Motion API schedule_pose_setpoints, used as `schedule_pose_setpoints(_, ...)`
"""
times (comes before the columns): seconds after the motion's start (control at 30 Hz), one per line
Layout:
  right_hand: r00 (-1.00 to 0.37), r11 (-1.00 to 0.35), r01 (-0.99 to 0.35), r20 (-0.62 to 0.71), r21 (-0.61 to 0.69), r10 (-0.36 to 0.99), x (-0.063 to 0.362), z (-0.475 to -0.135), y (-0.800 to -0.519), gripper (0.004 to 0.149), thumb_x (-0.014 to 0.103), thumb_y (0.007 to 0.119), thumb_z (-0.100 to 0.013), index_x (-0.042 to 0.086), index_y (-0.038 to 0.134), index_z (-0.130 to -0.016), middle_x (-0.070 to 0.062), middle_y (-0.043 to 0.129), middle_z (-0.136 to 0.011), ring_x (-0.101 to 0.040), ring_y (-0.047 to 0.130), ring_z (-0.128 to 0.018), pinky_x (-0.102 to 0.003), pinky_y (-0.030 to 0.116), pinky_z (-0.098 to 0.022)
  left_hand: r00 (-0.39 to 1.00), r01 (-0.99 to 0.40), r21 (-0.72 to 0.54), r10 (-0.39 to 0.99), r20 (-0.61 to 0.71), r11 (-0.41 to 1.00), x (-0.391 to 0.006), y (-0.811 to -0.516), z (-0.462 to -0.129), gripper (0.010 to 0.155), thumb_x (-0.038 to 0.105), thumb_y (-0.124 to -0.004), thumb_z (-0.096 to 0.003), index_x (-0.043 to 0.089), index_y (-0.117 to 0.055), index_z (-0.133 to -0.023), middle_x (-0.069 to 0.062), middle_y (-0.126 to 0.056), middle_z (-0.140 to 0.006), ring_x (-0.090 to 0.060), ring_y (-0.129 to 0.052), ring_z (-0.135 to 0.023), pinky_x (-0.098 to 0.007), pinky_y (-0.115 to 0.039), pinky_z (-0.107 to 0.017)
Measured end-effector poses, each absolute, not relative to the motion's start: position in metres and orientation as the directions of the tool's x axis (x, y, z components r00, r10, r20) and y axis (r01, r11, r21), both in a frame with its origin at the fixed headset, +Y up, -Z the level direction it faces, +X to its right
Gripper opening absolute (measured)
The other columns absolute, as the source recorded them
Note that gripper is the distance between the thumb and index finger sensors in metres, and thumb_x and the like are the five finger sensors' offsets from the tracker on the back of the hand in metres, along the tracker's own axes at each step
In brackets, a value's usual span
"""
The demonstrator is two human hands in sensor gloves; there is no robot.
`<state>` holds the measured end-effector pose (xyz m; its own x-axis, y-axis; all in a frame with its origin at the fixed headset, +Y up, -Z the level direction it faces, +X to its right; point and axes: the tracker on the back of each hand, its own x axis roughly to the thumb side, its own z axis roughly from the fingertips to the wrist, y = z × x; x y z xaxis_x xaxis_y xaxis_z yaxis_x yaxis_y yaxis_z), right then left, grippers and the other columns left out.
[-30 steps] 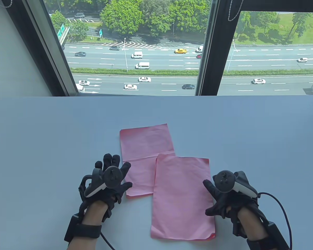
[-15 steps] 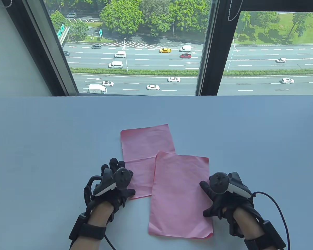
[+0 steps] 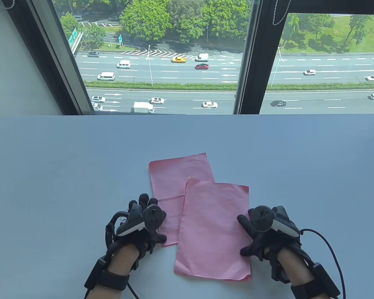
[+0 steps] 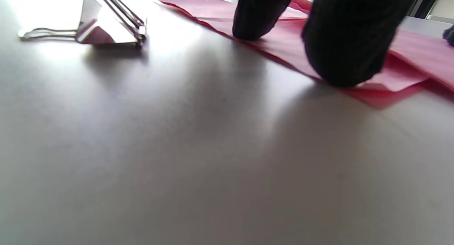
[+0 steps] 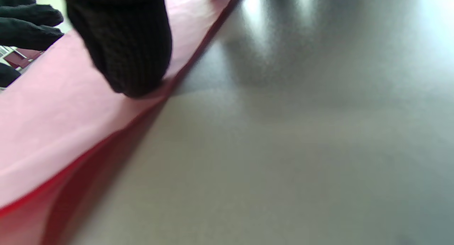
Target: Clip paper with binder clip (Left hand to clip)
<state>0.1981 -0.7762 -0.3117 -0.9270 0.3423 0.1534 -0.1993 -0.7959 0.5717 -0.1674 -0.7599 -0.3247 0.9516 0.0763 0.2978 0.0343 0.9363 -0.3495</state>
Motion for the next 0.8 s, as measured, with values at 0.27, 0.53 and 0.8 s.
schedule_pose_setpoints(0.27,-0.921,-0.799,-0.215,0.156,0.562,0.358,0.196,-0.313,-0.776,0.099,0.047,0.092,-0.039,0.025,0.025,-0.108,-0.015,0.006,-0.109,-0.053,0.002,-0.093,-0.072,0.015,-0.062,0.937,0.046,-0.352,0.082,0.34,0.935,-0.157,-0.759,-0.321,0.079,0.058,-0.088,-0.0402,0.029,-0.06,-0.108,-0.005,-0.033,-0.122,-0.034,-0.004,-0.104,-0.059,-0.014,-0.07)
schedule_pose_setpoints(0.53,-0.914,-0.827,-0.236,0.172,0.51,0.367,0.198,-0.316,-0.775,0.094,0.046,0.089,-0.041,0.025,0.027,-0.108,-0.015,0.009,-0.109,-0.053,0.005,-0.093,-0.072,0.017,-0.062,0.921,0.045,-0.362,0.101,0.376,0.931,-0.152,-0.76,-0.318,0.081,0.059,-0.089,-0.0387,0.031,-0.06,-0.108,-0.005,-0.034,-0.122,-0.035,-0.006,-0.104,-0.059,-0.015,-0.071)
schedule_pose_setpoints(0.8,-0.907,-0.822,-0.251,0.172,0.511,0.384,0.202,-0.307,-0.754,0.1,0.049,0.092,-0.039,0.02,0.026,-0.109,-0.017,0.011,-0.11,-0.054,0.007,-0.094,-0.073,0.018,-0.062,0.935,0.018,-0.337,0.104,0.34,0.942,-0.157,-0.759,-0.32,0.092,0.063,-0.085,-0.0391,0.019,-0.05,-0.112,-0.007,-0.033,-0.121,-0.036,-0.006,-0.104,-0.059,-0.015,-0.071)
